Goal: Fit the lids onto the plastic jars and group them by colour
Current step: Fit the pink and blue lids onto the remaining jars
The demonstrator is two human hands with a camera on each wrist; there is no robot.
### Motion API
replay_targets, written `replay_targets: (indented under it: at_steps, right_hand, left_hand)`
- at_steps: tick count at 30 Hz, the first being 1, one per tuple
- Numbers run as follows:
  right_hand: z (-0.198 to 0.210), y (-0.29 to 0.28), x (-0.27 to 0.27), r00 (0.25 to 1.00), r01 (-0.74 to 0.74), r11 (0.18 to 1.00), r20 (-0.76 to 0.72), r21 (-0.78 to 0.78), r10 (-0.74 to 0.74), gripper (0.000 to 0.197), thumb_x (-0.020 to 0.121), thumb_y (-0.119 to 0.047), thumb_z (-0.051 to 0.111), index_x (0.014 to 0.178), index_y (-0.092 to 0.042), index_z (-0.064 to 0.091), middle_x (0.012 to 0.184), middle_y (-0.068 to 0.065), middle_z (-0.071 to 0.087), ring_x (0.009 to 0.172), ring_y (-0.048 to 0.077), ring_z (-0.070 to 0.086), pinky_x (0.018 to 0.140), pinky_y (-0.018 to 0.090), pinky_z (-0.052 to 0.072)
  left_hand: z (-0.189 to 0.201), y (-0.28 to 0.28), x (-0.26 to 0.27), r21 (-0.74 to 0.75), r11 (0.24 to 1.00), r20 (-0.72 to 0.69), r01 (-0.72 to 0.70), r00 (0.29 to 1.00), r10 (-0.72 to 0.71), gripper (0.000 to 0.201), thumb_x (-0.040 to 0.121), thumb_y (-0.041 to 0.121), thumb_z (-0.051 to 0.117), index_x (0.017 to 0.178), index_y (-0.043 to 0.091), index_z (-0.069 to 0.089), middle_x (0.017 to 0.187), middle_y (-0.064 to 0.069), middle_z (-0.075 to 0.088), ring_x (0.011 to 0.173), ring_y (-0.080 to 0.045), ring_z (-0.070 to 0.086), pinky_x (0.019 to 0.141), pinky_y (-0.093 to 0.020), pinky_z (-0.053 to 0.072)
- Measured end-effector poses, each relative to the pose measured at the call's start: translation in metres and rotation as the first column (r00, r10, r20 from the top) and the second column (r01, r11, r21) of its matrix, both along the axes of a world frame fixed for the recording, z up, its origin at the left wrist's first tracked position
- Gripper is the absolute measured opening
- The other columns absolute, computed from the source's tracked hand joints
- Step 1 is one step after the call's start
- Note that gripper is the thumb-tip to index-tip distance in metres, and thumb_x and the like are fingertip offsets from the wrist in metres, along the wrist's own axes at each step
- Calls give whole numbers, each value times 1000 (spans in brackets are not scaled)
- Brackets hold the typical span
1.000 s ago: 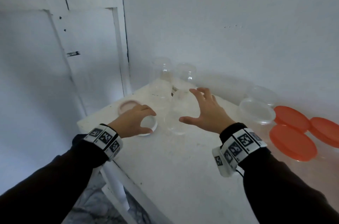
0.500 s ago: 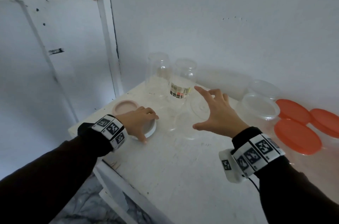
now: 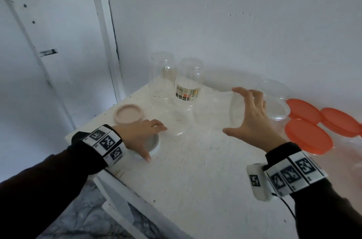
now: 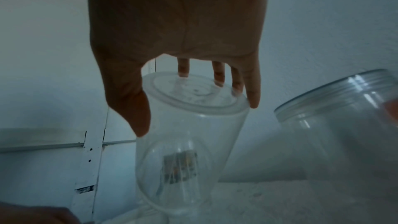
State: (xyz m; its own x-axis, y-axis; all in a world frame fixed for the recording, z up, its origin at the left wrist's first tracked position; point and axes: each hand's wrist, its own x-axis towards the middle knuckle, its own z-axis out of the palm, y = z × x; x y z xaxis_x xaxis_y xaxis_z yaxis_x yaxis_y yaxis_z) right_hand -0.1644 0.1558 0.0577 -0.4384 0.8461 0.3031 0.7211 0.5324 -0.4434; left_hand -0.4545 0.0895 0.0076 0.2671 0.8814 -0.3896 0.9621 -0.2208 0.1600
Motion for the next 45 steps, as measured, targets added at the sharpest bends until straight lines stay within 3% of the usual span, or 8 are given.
replay_targets:
  at_steps: [4,10,15,19,27,34,38,45]
  right_hand:
    - [-5,0,5,996,2,1000,-93,-13,-3,92,58,-10,79,131,-12,23,120,-4,16,116,20,29,91,28,35]
    - [2,-8,14,995,32,999,-90,-42,-36,92,59,-23,85,134,-30,32,128,-1,22,109,15,34,91,29,35]
    - [0,-17,23,987,83,994,-132,-67,-91,90,59,-22,86,132,-16,34,126,-2,31,111,13,37,93,24,34]
    - [-7,-22,29,989,118,987,-79,-107,-127,86,59,-16,85,127,-12,32,120,-3,28,102,13,36,71,7,31]
    - [-19,-29,28,989,127,975,-53,-181,-138,99,56,-39,86,139,-26,32,121,-6,30,109,9,36,87,21,31]
    - [-35,-28,25,978,142,950,-108,-279,-178,90,56,-29,86,128,-14,33,128,-2,39,120,15,41,90,24,36]
    - [-42,-28,26,974,67,924,-176,-378,-143,85,56,-24,87,115,-19,27,128,-1,36,125,15,38,96,26,37]
    - [-52,-29,31,974,-20,895,-211,-447,-84,97,61,-27,86,127,-28,14,134,1,34,128,19,37,103,31,35]
  left_hand:
    - [12,13,6,54,998,11,8,1000,-9,95,75,43,72,147,24,12,154,3,8,138,-19,16,114,-40,20]
    - [8,56,24,55,995,10,79,997,-80,103,70,42,76,147,30,10,155,6,-2,141,-20,4,114,-45,18]
    - [0,78,36,-18,994,-59,107,992,-107,110,67,46,78,147,33,4,156,5,-8,143,-22,-6,114,-53,11]
    - [-1,83,41,-73,995,-114,75,990,-83,108,69,44,77,147,32,4,156,4,-8,143,-27,-6,113,-57,10]
    - [0,87,41,-4,999,-118,35,992,-35,101,68,35,80,145,36,15,151,8,13,135,-23,14,106,-52,31]
    - [2,85,38,34,999,70,28,997,-31,96,65,31,83,142,32,26,144,8,22,129,-23,32,106,-43,33]
    - [9,78,32,110,994,267,14,963,-43,96,67,34,81,143,35,23,149,9,18,136,-16,22,113,-41,24]
    - [26,56,28,177,983,531,-43,845,-59,85,71,29,80,139,31,30,145,16,24,132,-2,21,108,-24,21]
